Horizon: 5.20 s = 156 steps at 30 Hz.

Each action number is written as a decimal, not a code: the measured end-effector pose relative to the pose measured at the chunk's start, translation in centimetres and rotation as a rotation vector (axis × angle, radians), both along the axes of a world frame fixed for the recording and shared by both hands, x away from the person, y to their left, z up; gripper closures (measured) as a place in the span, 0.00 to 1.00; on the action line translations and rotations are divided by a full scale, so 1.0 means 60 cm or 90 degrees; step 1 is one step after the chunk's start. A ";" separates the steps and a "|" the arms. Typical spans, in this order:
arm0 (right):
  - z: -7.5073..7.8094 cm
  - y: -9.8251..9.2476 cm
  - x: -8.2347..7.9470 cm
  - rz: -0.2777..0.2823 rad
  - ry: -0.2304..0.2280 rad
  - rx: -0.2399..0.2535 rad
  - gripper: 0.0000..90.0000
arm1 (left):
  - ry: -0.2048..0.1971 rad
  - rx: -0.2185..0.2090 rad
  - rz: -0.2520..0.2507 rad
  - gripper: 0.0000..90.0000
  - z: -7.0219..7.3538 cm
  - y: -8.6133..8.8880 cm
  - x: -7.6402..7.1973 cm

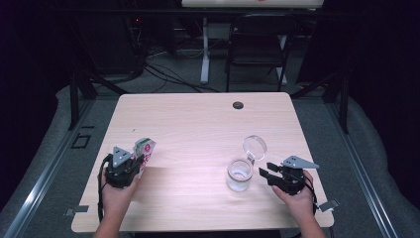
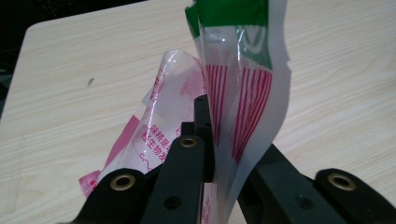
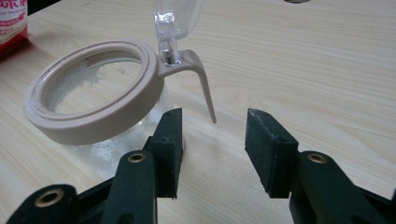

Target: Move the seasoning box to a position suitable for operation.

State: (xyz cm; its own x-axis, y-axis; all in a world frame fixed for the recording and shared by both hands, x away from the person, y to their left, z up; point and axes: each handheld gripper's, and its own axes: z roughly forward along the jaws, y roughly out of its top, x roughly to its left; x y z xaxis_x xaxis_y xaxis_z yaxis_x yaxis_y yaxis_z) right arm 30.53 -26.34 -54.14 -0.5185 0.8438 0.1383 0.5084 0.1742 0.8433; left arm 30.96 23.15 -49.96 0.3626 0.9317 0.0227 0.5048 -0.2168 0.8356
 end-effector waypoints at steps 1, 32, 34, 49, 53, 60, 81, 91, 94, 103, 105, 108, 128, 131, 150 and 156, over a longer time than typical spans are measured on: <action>0.000 0.000 0.000 -0.001 -0.001 0.002 0.63 | -0.001 -0.002 0.003 1.00 0.003 0.003 -0.001; -0.003 -0.002 0.003 -0.008 0.002 0.007 0.63 | -0.048 0.010 0.052 1.00 0.102 0.063 0.011; -0.003 -0.002 0.003 -0.005 0.002 0.005 0.63 | -0.050 0.017 0.044 1.00 0.107 0.055 0.013; -0.001 -0.003 0.002 -0.006 -0.001 0.008 0.63 | -0.032 0.013 -0.043 1.00 0.109 -0.020 0.026; -0.001 -0.004 0.002 -0.005 0.000 0.005 0.62 | -0.027 0.013 -0.076 1.00 0.107 -0.053 0.032; 0.000 -0.005 0.002 -0.006 -0.004 0.007 0.62 | -0.025 0.018 -0.118 1.00 0.108 -0.094 0.035; 0.002 -0.008 0.001 -0.007 -0.006 0.008 0.62 | -0.016 0.039 -0.235 1.00 0.092 -0.213 0.031; 0.005 -0.007 0.000 -0.010 -0.014 -0.011 0.60 | -0.009 0.035 -0.288 1.00 0.073 -0.233 0.006; 0.008 -0.006 -0.002 -0.011 -0.022 -0.008 0.60 | -0.006 0.032 -0.299 1.00 0.067 -0.234 -0.001; 0.035 -0.005 -0.018 -0.020 -0.076 -0.007 0.55 | 0.007 0.040 -0.337 1.00 0.034 -0.242 -0.034; 0.042 -0.007 -0.024 -0.018 -0.076 0.001 0.57 | 0.015 0.036 -0.342 0.99 0.026 -0.243 -0.038; 0.048 -0.010 -0.029 -0.004 -0.077 0.028 0.61 | 0.022 0.035 -0.346 0.99 0.018 -0.244 -0.041; 0.093 0.002 -0.056 0.039 -0.137 0.029 0.67 | 0.038 -0.019 -0.350 0.97 -0.008 -0.242 -0.049; 0.096 0.009 -0.057 0.046 -0.137 0.023 0.68 | 0.036 -0.019 -0.350 0.97 -0.008 -0.242 -0.049; 0.114 0.073 -0.041 0.131 -0.125 -0.009 0.69 | 0.034 -0.019 -0.347 0.97 -0.008 -0.242 -0.049; 0.116 0.097 -0.023 0.161 -0.112 -0.010 0.68 | 0.034 -0.018 -0.348 0.97 -0.008 -0.242 -0.049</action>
State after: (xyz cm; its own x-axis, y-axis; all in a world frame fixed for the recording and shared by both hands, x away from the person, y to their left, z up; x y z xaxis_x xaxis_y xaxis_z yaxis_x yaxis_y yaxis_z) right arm 29.12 -20.55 -47.19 -0.7277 0.6858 0.0157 0.2931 0.2902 0.9110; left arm 28.00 8.66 -50.43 0.7942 0.6068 -0.0308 0.3661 -0.4375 0.8213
